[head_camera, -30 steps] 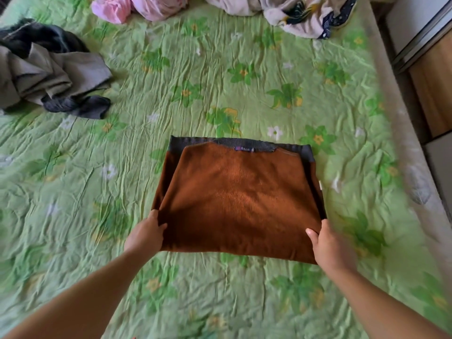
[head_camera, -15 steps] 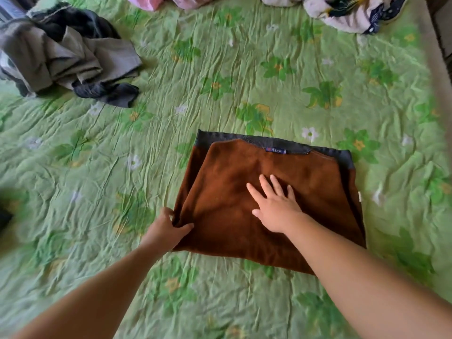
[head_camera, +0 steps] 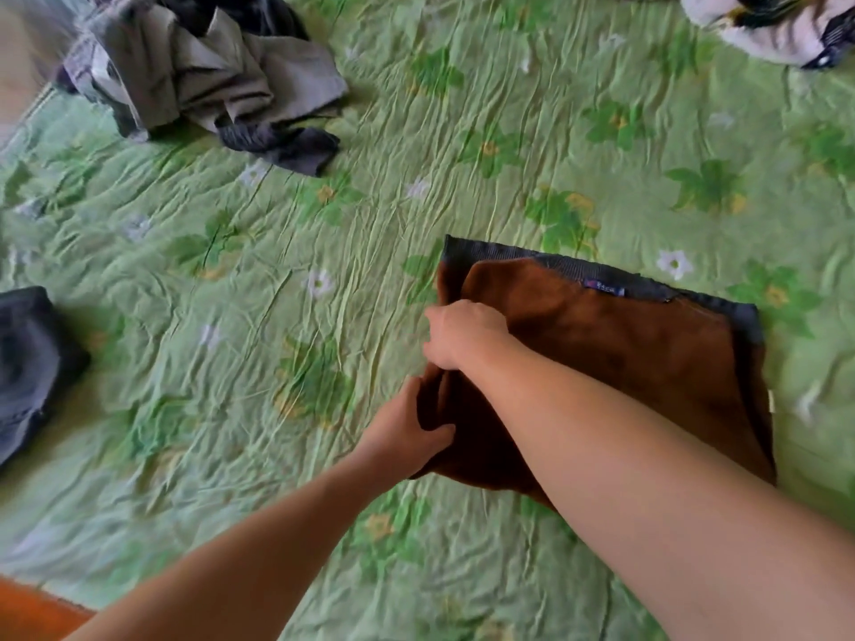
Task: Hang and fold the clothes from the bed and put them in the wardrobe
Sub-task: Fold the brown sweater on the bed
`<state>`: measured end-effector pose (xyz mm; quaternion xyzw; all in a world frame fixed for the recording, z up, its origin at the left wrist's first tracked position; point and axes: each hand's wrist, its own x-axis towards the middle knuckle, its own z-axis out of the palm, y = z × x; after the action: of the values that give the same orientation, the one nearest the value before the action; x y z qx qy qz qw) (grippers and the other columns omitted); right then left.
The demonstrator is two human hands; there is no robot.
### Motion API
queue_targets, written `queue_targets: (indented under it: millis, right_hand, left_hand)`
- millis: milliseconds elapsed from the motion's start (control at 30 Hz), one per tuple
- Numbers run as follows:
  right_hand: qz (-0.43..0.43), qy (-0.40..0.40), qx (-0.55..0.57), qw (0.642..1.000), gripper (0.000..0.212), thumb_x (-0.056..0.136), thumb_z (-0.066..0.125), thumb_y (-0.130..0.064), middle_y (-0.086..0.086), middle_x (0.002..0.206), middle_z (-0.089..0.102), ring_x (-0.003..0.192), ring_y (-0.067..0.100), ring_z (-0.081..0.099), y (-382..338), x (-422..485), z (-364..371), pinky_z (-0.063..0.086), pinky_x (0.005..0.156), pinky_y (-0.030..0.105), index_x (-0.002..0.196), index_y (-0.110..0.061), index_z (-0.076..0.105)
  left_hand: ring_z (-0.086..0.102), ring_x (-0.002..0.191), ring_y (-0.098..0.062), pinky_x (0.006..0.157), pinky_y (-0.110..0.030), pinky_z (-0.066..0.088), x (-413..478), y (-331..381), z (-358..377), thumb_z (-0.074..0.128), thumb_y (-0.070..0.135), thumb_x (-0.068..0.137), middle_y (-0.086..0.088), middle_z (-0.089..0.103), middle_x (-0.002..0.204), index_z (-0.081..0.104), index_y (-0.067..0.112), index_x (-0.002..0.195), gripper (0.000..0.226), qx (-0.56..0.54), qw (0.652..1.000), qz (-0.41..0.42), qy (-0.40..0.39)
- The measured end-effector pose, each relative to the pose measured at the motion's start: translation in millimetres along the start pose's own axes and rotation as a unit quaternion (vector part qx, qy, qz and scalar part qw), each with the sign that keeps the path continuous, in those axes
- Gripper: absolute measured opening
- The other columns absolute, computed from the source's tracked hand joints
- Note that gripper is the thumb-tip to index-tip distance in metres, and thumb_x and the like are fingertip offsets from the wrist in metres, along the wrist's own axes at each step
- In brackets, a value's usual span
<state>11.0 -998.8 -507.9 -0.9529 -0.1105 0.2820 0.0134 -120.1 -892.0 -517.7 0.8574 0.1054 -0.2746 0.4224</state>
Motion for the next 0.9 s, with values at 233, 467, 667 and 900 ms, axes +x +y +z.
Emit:
queue_targets:
  millis: [233, 467, 667, 900]
  right_hand:
    - [0.039, 0.071, 0.236, 0.968, 0.034, 0.088, 0.048, -0.008, 0.010, 0.108, 0.062, 0.088, 0.031, 0.060, 86, -58, -22, 0.053, 0.072, 0.039, 0.118, -0.025, 0.055]
    - [0.121, 0.084, 0.339, 0.929, 0.060, 0.084, 0.036, 0.002, 0.007, 0.123, 0.060, 0.074, 0.014, 0.055, 242, -145, -19, 0.036, 0.054, 0.024, 0.129, -0.034, 0.053]
    - [0.193, 0.062, 0.299, 0.933, 0.063, 0.090, 0.039, 0.001, 0.011, 0.139, 0.055, 0.111, 0.031, 0.060, 332, -170, 43, 0.050, 0.088, 0.035, 0.145, -0.029, 0.043]
    - [0.255, 0.160, 0.472, 0.828, 0.058, 0.091, 0.063, -0.047, -0.004, 0.113, 0.052, 0.090, 0.022, 0.055, 326, -147, 94, 0.042, 0.081, 0.033, 0.141, -0.038, 0.034]
  left_hand:
    - [0.070, 0.080, -0.008, 0.069, -0.032, 0.061, -30, 78, 37, 0.067, 0.026, 0.066, 0.003, 0.069, 0.097, 0.053, 0.031, 0.114, 0.051, -0.109, 0.990, 0.054, -0.073]
    - [0.059, 0.082, -0.009, 0.062, -0.027, 0.051, -54, 188, 158, 0.067, 0.039, 0.074, 0.011, 0.057, 0.097, 0.036, 0.028, 0.123, 0.059, 0.043, 0.981, 0.096, -0.161]
    - [0.053, 0.120, -0.028, 0.091, -0.041, 0.054, -57, 222, 257, 0.068, 0.039, 0.089, -0.009, 0.041, 0.140, 0.017, 0.020, 0.155, 0.086, 0.121, 0.955, 0.062, -0.264]
    - [0.049, 0.121, -0.025, 0.097, -0.044, 0.048, -58, 180, 254, 0.058, 0.039, 0.089, 0.001, 0.044, 0.131, 0.035, 0.027, 0.148, 0.064, 0.288, 0.922, 0.211, -0.153]
